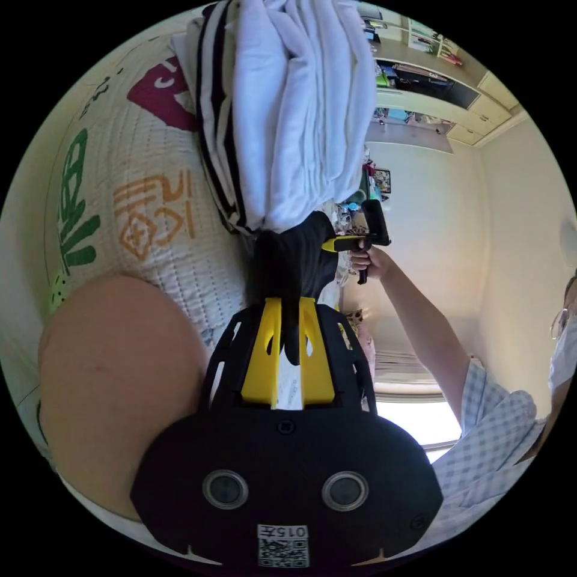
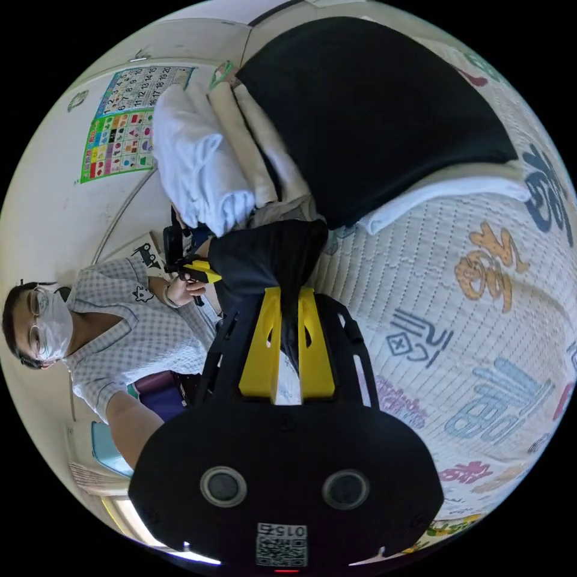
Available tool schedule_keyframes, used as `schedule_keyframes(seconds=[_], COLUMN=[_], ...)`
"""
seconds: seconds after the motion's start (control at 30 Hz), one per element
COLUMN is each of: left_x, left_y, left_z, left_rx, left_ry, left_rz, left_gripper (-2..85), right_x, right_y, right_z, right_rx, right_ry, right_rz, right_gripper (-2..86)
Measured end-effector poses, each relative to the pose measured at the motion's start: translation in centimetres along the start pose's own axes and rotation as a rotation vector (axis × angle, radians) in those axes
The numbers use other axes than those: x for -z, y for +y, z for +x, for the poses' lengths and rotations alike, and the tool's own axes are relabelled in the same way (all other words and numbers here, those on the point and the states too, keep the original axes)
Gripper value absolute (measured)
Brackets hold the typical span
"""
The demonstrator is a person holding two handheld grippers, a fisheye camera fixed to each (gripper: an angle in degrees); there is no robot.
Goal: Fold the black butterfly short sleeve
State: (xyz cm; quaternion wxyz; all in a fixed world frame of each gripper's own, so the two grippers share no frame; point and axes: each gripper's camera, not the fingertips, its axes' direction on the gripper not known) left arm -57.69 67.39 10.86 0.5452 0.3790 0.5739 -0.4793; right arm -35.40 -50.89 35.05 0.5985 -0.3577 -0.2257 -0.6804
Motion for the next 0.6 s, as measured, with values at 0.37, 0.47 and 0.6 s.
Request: schedule_keyframes(seconds=[0.37,0.47,0.6], left_x=[6.9,10.8,16.2], left_y=[4.3,5.5,5.5], left_z=[2.8,4.1,6.4], left_rx=[-0.029,-0.107,-0.275], left_ry=[-0.030,-0.005,-0.085], left_rz=[-0.020,0.005,0.089], left_gripper=[4.5,4.2,5.9], right_x=[1.5,2.3,0.3], right_y=[-1.9,-1.3,-2.1], right_z=[-1.9,-6.4,-13.3], right_rx=[-0.157,-0.064,0.082], right_ry=[0.107,0.159,0.172], right_rz=[0.299,0.478,0.600], right_gripper=[3.3,4.4,7.1])
